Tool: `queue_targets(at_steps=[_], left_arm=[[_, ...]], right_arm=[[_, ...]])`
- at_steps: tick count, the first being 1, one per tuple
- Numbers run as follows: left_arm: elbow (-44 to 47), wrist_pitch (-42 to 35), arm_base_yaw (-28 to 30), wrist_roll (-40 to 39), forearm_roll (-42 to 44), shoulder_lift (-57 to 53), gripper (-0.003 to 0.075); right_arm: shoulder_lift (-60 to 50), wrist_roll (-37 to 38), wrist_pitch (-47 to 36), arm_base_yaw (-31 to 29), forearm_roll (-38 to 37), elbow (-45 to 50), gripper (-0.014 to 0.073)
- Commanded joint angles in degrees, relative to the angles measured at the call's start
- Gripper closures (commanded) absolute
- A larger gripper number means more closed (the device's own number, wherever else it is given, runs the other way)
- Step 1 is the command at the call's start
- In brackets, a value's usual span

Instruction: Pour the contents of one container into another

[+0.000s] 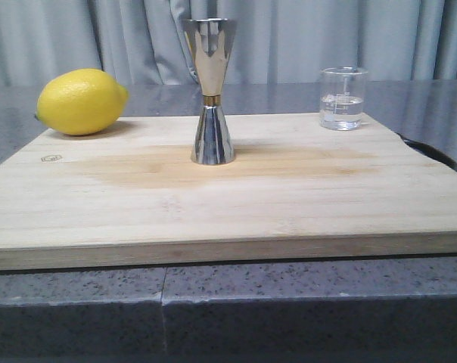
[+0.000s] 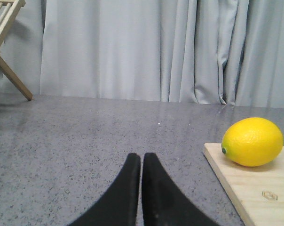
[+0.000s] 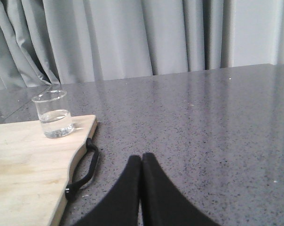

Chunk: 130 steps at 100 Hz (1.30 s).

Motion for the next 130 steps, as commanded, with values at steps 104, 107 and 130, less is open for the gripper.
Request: queue_targets(at_steps=[104,107,130], left_arm=[[-33.4,18.4,-0.1,2.6,-0.5,23.9,0.0739],[-33.4,18.4,-0.1,2.6,-0.5,23.9,0.0739],[-33.4,18.4,-0.1,2.6,-0.5,23.9,0.0738]], right_arm=[[15.8,-4.8,20.6,-0.4,-3.1,-34.5,0.0665],[15.8,-4.8,20.6,-0.4,-3.1,-34.5,0.0665],[15.8,-4.7,21.2,-0.4,-3.1,-34.5,0.0632]])
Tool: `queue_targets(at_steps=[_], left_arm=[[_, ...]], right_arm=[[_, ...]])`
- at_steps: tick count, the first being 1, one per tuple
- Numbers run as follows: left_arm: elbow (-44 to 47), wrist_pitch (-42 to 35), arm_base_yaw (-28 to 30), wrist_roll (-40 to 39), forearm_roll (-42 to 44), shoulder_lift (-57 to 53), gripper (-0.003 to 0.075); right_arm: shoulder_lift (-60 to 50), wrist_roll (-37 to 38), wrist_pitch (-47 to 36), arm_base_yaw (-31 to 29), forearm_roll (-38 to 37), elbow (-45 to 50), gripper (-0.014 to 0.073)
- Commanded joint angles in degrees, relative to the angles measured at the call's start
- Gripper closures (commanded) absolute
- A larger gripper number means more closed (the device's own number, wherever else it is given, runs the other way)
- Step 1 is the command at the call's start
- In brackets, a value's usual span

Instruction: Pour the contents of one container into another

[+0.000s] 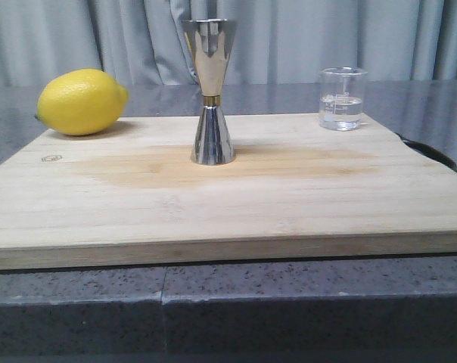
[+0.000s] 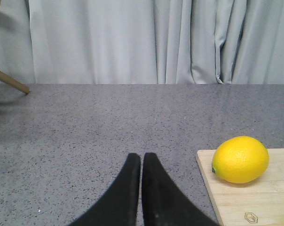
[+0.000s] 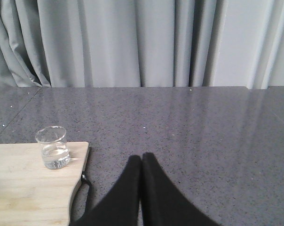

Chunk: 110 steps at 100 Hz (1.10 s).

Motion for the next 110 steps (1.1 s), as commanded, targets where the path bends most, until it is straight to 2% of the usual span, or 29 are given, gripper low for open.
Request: queue_targets(at_steps=[1,7,12,20,25,31,39,86,100,110], left_arm=[[-1.8,-4.0,-0.1,0.1,-0.5,0.8,0.0737],[-1.8,-4.0,0.0,0.1,-0.2,0.8,0.0710],[-1.8,-4.0,0.1,0.1,-0.2,0.8,0.0638],[-1.8,-4.0,0.1,0.1,-0.2,0.8,0.0428],[-1.8,-4.1,0.1,0.1,-0.2,0.8,0.0291],[-1.8,-4.4,0.1,0.1,-0.2,0.8,0.0143],[-1.8,-4.4,0.1,0.1,-0.2,0.8,0.0052],[-1.8,-4.7,0.1,0.1,-1.8,0.8,0.0049],[-2.1,-1.5,0.1,0.1,-1.8,1.4,0.0049],[-3.9,3.5,0.1,0.4,-1.8,3.8,0.0049]], right_arm=[[1.3,-0.5,-3.9,-0.4,-0.8,-1.9,0.0625],[1.3,-0.4,-3.9,-0.4,-0.8,-1.9,0.0529],[1.3,-0.4,-3.8,-0.4,-1.0,-1.9,0.0417],[1.3,-0.4,-3.4,-0.4,-1.5,-1.9,0.0216],[1.3,-0.4,-3.4,-0.4,-1.6,-1.9,0.0130],[1.3,-0.4,-3.4,-0.4,-1.6,-1.9,0.0071],[1.3,-0.4,-3.4,-0.4,-1.6,-1.9,0.0057],[1.3,-0.4,-3.0,-0.4,-1.5,-1.9,0.0061],[1.7,-0.4,-2.7,-0.4,-0.6,-2.0,0.0061],[3.6,-0.4,-0.2,-0.4,0.0,-3.3,0.0061]])
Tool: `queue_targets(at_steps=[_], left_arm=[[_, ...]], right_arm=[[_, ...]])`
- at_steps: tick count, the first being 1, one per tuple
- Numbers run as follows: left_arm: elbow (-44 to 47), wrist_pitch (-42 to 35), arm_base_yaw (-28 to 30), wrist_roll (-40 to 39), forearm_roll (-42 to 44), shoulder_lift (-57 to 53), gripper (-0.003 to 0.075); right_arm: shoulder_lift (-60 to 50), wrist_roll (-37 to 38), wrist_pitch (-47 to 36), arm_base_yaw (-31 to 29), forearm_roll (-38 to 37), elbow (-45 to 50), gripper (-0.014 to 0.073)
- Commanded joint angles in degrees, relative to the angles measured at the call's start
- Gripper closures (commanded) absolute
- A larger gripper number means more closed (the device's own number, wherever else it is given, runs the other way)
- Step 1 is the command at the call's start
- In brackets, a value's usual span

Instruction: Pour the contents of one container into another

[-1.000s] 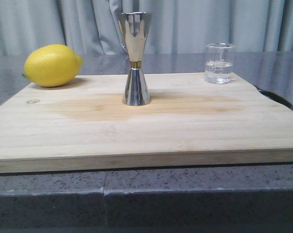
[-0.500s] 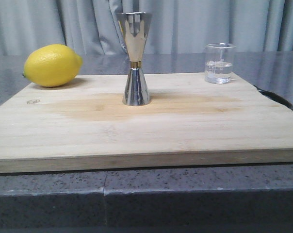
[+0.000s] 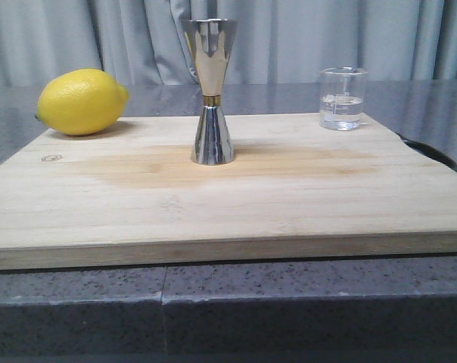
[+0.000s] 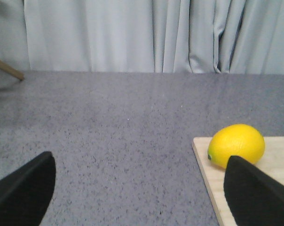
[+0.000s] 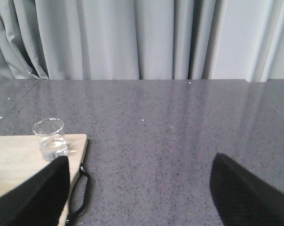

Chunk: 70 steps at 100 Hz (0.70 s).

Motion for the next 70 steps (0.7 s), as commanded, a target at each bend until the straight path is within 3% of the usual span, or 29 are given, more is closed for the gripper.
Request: queue_targets(at_steps=[1,15,27,53,70], left_arm=[[-3.3,0.2,0.1,0.3,-0.7,2.7,0.0049],[-7.1,7.5,0.1,4.0,-2.9,8.1,0.0049],[-9.3,11.6,0.1,12.7,-11.9,12.7,0.0049],[-9.1,15.6,0.1,48.8,-45.9,20.5,0.0049],[-4.0,15.8,0.1,70.8,-66.7,24.6,0.0050]], right_arm=[[2.9,-0.4,-2.0,-0.4,0.4,-2.9,0.0061],[7.7,-0.4,2.5,-0.4,1.4,-5.1,0.0060],[11.0,-0.4,4.3,-0.4,1.6,-5.9,0.0059],[13.1,-0.6,5.3,-0.2,2.6,-5.8,-0.0004],[13.1,-0.6,5.3,-0.2,2.7,-5.8,-0.0003]])
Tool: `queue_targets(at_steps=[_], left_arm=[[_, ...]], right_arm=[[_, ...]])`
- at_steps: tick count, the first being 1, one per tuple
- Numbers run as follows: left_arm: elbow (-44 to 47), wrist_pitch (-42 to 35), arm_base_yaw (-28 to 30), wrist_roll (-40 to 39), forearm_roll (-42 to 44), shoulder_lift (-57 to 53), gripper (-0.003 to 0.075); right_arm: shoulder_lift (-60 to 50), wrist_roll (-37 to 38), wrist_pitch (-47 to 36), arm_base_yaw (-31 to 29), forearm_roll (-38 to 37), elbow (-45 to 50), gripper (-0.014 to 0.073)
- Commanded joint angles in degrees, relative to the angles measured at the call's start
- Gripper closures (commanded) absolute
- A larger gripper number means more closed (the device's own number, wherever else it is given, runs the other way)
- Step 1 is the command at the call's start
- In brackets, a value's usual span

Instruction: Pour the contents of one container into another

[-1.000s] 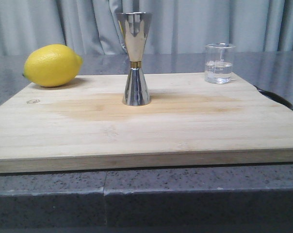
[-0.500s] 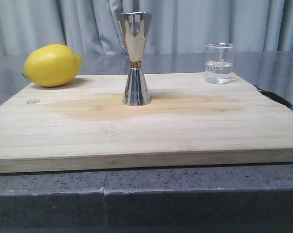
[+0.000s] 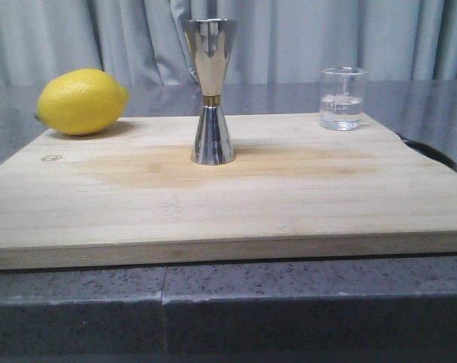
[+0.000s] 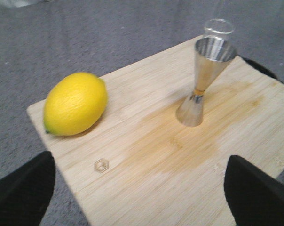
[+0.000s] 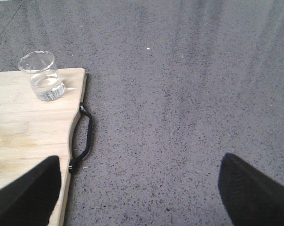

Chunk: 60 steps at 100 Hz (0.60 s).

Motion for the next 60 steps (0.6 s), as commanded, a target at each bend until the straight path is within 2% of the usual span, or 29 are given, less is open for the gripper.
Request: queue_targets(at_steps=[1,16,42,60], left_arm=[[1.0,-1.8,0.1,11.3,-13.3,1.9,0.0050],[5.2,2.1,0.1,27.8,-26.7,7.1,0.0050],[5.4,13.2,0.0,42.3,-35.4,17.8,0.0050],[5.4,14.9,-4.4,52.2,-41.2,24.1,0.0050]], right_arm=[[0.8,-0.6,-3.6,-0.2,0.0,-2.0,-0.0003],[0.8,-0.6,-3.6,-0.2,0.0,-2.0,-0.0003],[0.8,-0.6,-3.8,-0.2,0.0,-2.0,-0.0003],[0.8,-0.6,-3.8,-0.2,0.0,-2.0,-0.0003]])
